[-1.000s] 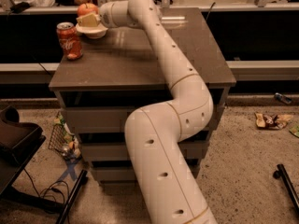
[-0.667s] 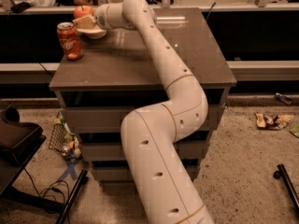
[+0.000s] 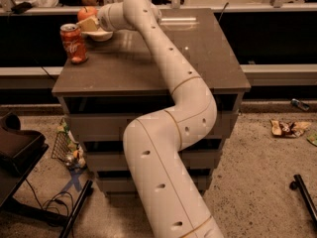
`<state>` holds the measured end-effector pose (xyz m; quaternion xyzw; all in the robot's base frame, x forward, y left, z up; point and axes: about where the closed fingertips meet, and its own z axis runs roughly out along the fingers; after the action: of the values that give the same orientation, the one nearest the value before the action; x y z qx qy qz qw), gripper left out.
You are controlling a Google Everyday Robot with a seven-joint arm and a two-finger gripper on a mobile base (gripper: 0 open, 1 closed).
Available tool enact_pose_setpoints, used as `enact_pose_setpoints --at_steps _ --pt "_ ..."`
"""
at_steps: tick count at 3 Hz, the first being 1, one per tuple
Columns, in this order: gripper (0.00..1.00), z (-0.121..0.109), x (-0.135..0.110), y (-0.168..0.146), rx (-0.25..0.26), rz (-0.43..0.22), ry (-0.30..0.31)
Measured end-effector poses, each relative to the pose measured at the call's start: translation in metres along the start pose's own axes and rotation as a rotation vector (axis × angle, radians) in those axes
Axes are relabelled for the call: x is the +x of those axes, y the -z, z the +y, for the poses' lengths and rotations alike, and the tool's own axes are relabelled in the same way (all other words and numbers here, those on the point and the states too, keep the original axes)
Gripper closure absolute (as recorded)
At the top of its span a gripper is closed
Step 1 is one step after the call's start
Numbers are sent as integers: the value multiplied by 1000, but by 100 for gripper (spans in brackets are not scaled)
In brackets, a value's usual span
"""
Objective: Place apple into paper bowl
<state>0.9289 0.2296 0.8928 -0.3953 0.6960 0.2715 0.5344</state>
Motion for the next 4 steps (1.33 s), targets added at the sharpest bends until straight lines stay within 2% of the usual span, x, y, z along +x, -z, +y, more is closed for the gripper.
enact_pose_setpoints --at_steps 1,3,4 --pt "100 -6 -2 0 34 16 17" --pt "100 -16 13 -8 76 47 8" --pt "88 -15 16 -11 76 51 6"
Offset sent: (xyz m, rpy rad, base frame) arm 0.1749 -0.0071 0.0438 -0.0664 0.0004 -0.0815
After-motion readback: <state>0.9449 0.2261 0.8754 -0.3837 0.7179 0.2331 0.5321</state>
